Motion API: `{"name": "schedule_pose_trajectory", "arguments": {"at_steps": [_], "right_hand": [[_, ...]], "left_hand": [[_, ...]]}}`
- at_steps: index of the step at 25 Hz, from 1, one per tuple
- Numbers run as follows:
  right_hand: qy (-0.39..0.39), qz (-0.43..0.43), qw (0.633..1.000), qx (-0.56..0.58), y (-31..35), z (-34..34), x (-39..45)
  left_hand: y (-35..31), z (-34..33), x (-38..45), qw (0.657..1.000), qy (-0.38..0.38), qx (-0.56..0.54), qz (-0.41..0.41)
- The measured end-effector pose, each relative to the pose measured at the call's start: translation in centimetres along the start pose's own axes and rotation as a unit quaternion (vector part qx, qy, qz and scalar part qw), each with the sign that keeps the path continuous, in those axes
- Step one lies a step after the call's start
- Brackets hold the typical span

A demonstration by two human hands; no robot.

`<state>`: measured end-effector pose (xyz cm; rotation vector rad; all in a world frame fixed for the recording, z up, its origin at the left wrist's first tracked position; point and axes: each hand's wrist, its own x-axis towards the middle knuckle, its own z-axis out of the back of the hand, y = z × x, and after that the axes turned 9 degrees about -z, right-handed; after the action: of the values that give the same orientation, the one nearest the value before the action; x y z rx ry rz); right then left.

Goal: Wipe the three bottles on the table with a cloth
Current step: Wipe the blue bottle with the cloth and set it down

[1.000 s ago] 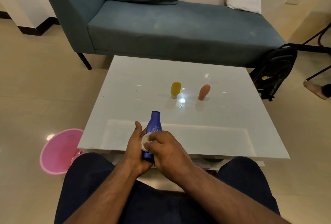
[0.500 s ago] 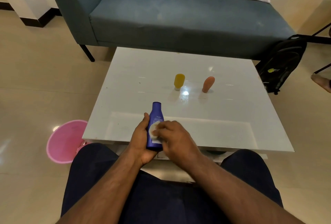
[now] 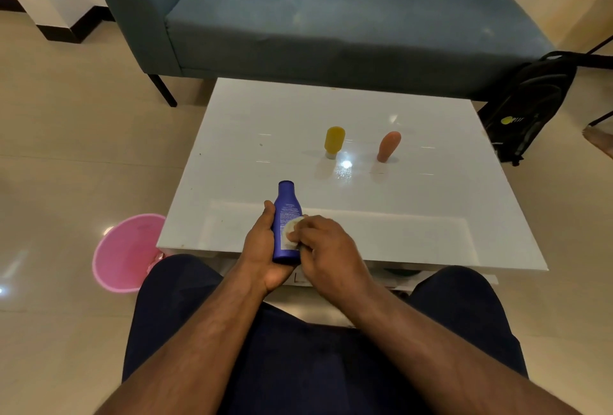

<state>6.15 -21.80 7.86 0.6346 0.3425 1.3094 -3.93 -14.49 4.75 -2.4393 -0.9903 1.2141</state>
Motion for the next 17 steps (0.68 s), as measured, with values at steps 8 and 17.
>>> {"name": "schedule_pose_trajectory", "arguments": {"at_steps": [8, 17], "right_hand": [[-0.005, -0.02, 0.999, 0.032, -0.7, 0.2, -0.3], [-0.006, -0.066, 0.995, 0.072, -1.1, 0.1, -0.4]], "left_hand": [[-0.2, 0.2, 0.4, 0.999, -0.008, -0.038, -0.009], [-0.2, 0.4, 0.7, 0.999, 0.0, -0.029, -0.036]]}}
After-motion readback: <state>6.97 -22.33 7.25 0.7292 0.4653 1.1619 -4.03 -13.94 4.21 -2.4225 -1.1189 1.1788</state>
